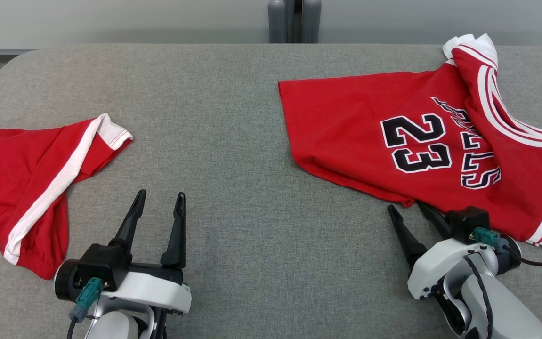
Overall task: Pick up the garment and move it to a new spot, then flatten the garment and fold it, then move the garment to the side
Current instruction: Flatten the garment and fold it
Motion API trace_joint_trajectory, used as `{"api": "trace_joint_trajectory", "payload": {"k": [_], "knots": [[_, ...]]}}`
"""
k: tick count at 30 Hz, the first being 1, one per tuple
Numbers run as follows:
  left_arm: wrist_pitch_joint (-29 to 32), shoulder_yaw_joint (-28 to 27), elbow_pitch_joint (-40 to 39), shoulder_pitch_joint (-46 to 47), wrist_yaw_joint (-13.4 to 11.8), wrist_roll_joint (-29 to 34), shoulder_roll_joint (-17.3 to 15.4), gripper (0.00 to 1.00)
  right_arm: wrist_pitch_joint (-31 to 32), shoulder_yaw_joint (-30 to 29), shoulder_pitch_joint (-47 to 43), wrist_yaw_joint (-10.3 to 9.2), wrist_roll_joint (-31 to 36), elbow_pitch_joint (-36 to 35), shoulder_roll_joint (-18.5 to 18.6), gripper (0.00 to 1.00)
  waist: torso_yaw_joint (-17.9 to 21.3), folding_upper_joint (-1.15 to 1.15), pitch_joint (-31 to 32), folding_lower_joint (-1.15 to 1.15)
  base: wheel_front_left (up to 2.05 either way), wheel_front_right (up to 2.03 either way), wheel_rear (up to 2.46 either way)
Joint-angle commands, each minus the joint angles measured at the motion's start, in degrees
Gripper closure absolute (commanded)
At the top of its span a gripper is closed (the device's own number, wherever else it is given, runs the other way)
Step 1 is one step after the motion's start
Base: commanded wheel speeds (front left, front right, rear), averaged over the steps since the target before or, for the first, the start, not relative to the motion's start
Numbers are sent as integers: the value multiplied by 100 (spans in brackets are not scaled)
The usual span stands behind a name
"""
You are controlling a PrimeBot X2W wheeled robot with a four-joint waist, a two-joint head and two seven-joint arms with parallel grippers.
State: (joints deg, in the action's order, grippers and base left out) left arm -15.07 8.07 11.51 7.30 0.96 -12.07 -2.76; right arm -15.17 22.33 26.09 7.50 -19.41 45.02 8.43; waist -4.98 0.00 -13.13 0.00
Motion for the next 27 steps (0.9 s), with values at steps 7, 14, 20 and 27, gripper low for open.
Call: {"api": "trace_joint_trajectory", "payload": {"k": [7,14,20,27], "knots": [[0,16,3,142,30,67,-25,0,-9,-90,162,-2,-11,80,-10,55,-32,0,-81,0,0,0,0],[0,-14,31,140,11,73,-25,0,-9,69,163,-2,100,-19,-42,100,-23,0,-64,0,0,0,0],[0,-2,60,71,-4,12,-25,0,-10,594,27,-2,12,-351,-57,100,41,0,104,0,0,0,0],[0,87,100,-35,-58,-81,-25,0,-9,1909,-66,-2,-348,-931,-69,100,116,0,382,0,0,0,0]]}}
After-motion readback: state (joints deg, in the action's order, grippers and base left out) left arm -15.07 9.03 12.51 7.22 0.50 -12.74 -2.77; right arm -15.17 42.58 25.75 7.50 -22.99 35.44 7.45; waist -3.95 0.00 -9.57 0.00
